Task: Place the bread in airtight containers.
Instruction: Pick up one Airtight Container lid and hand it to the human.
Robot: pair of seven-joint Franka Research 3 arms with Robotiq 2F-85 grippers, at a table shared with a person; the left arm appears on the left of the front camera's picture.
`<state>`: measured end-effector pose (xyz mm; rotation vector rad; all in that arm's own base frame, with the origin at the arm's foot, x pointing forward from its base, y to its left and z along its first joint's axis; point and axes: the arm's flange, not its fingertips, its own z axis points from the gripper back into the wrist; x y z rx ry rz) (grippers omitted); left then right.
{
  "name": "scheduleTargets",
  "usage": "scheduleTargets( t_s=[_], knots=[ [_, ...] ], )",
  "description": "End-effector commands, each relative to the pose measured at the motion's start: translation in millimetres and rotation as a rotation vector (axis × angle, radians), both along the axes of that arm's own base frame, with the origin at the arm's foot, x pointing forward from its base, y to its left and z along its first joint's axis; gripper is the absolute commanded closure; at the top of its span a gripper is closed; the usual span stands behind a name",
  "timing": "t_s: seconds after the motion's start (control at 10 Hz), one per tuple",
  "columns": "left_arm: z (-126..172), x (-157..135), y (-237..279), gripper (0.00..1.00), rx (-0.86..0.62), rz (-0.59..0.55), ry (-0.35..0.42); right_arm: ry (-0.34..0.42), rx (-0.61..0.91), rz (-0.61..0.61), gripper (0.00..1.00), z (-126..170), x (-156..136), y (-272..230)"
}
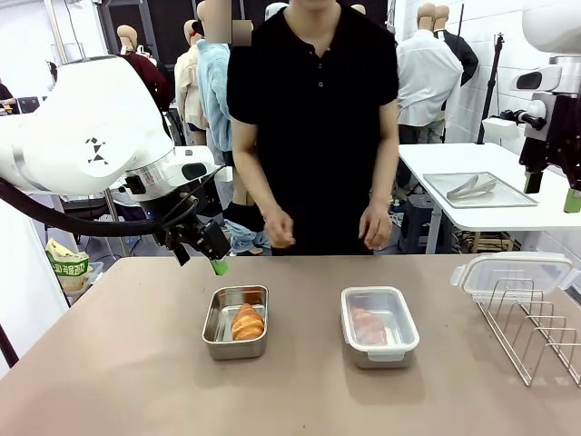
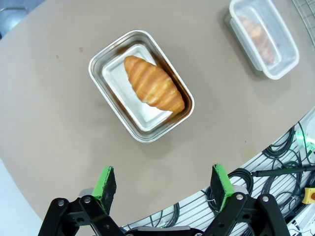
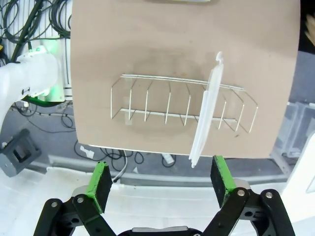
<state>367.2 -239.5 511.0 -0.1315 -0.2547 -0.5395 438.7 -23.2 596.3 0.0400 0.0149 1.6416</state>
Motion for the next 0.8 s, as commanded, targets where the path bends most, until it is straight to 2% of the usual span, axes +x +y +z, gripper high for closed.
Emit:
scheduleTargets(
  t_s=[0.0, 0.3, 0.7],
  knots=[
    [0.2, 0.6, 0.3, 0.00, -0.003, 0.000, 0.000, 0.008, 0.000, 0.000, 0.00, -1.6, -1.2, -0.1],
    [0.2, 0.6, 0.3, 0.00, -0.003, 0.000, 0.000, 0.005, 0.007, 0.012, 0.00, -4.0, 1.3, 0.7],
    [0.2, 0.6, 0.3, 0.00, -0.003, 0.000, 0.000, -0.043, 0.010, -0.013, 0.00, -2.2, -5.5, 0.2]
  ],
)
